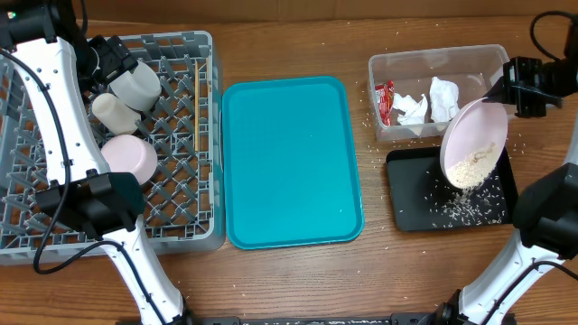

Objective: Sort waste into correct bins and load items into the dishwasher
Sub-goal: 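Tilt the plate with the right gripper to dump rice onto the black tray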

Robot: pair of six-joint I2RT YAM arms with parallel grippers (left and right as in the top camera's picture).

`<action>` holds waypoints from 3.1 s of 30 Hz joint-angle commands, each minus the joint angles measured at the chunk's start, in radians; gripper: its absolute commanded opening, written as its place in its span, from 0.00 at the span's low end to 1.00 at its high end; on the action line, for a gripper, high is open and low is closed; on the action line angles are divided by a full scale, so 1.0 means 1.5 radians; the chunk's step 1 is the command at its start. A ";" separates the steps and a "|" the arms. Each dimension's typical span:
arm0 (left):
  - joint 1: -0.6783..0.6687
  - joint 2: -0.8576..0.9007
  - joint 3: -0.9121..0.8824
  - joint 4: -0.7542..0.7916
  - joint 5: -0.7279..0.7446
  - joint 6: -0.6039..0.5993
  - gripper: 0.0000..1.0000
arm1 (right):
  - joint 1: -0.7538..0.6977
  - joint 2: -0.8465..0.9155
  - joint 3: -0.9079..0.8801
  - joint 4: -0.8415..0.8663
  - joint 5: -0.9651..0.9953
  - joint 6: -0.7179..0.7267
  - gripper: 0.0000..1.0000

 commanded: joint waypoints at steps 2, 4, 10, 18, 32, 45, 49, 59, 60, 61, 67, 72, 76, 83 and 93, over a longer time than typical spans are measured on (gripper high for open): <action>0.002 -0.021 0.008 -0.001 0.003 -0.012 1.00 | 0.003 -0.031 0.014 0.002 -0.040 -0.027 0.03; 0.002 -0.021 0.008 -0.001 0.003 -0.012 1.00 | 0.002 -0.031 0.014 -0.003 -0.060 -0.027 0.03; 0.002 -0.021 0.008 -0.002 0.003 -0.012 1.00 | 0.002 -0.031 0.013 -0.007 -0.119 -0.026 0.03; 0.002 -0.021 0.008 -0.002 0.003 -0.012 1.00 | -0.026 -0.031 0.009 -0.032 -0.122 -0.055 0.03; 0.002 -0.021 0.008 -0.001 0.003 -0.012 1.00 | -0.047 -0.030 0.006 -0.020 -0.186 -0.150 0.04; 0.002 -0.021 0.008 -0.001 0.003 -0.012 1.00 | -0.055 -0.030 0.006 -0.037 -0.236 -0.199 0.03; 0.002 -0.021 0.008 -0.001 0.003 -0.012 1.00 | -0.058 -0.029 0.006 -0.053 -0.214 -0.195 0.03; 0.002 -0.021 0.008 -0.002 0.003 -0.012 1.00 | -0.072 -0.027 0.006 -0.054 -0.262 -0.228 0.03; 0.002 -0.021 0.008 -0.002 0.003 -0.012 1.00 | -0.075 -0.027 0.006 -0.061 -0.264 -0.229 0.03; 0.002 -0.021 0.008 -0.002 0.003 -0.012 1.00 | -0.078 -0.027 0.006 -0.063 -0.262 -0.231 0.04; 0.002 -0.021 0.008 -0.002 0.003 -0.012 1.00 | -0.086 -0.027 0.006 -0.045 -0.226 -0.246 0.04; 0.002 -0.021 0.008 -0.002 0.003 -0.012 1.00 | -0.099 -0.023 0.006 -0.049 -0.227 -0.273 0.04; 0.002 -0.021 0.008 -0.002 0.003 -0.012 1.00 | -0.100 -0.021 0.006 -0.065 -0.233 -0.280 0.03; 0.002 -0.021 0.008 -0.001 0.003 -0.012 1.00 | -0.101 -0.021 0.006 -0.060 -0.290 -0.305 0.03; 0.002 -0.021 0.008 -0.001 0.003 -0.012 1.00 | -0.102 -0.019 0.005 -0.068 -0.313 -0.290 0.03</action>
